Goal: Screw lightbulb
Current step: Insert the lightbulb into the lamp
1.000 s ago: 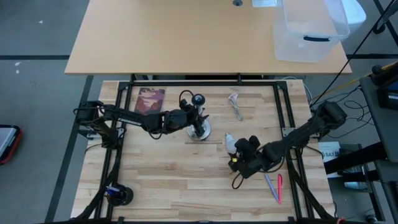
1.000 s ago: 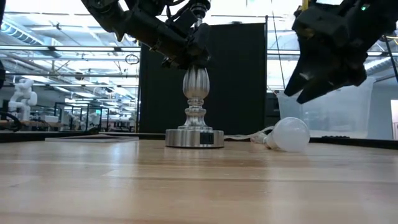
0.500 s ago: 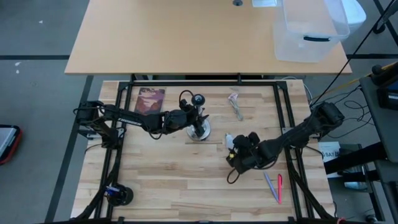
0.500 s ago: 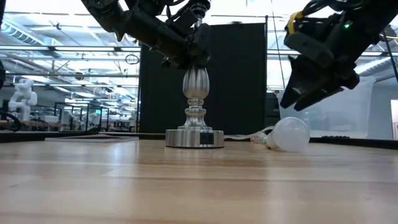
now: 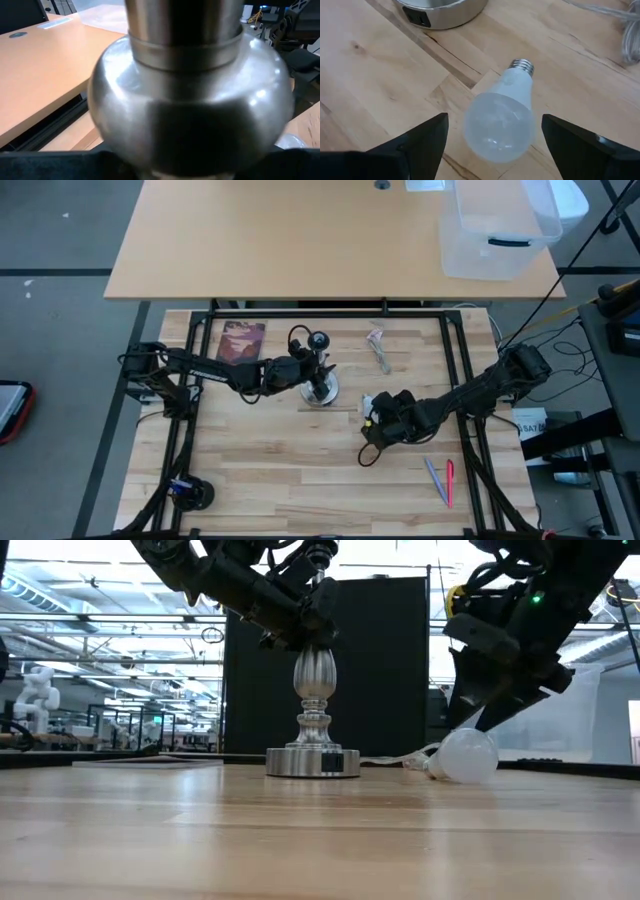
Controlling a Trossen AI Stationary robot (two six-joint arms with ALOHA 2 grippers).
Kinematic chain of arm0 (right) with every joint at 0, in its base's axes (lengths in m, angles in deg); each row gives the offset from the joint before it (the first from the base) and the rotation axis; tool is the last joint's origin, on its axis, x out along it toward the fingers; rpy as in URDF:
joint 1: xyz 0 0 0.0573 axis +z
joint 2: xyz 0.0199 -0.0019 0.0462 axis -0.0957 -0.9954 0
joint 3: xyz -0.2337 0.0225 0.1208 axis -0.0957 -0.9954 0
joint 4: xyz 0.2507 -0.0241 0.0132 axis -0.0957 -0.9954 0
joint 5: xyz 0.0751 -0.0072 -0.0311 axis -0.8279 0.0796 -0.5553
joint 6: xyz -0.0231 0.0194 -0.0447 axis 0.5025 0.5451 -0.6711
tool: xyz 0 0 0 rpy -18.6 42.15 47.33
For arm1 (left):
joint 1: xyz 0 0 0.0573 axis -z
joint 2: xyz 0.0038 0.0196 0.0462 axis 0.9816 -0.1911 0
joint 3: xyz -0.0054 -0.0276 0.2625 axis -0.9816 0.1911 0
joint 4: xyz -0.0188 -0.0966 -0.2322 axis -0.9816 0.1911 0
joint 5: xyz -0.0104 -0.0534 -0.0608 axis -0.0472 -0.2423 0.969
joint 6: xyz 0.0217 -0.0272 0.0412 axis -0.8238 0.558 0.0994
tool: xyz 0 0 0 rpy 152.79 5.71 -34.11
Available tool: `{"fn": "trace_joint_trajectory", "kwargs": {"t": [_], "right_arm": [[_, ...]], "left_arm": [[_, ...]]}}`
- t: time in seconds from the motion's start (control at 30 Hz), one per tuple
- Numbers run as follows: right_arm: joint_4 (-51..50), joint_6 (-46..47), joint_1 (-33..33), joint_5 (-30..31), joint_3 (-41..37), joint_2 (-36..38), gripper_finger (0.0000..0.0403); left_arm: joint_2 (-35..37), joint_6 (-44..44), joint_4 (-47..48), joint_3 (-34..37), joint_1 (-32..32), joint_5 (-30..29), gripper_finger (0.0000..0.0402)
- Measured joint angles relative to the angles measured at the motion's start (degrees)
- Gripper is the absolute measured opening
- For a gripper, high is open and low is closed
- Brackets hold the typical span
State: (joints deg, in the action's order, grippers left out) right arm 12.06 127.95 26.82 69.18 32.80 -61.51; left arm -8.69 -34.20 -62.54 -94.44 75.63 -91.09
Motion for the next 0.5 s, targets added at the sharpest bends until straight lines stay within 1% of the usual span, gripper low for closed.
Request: {"fn": "trace_joint_trajectory", "kwargs": {"t": [0.5], "right_arm": [[3.79, 1.00, -1.63, -1.38, -0.02, -8.39, 0.0315]], "left_arm": [[0.02, 0.00, 0.31, -0.04, 0.00, 0.11, 0.0160]]}}
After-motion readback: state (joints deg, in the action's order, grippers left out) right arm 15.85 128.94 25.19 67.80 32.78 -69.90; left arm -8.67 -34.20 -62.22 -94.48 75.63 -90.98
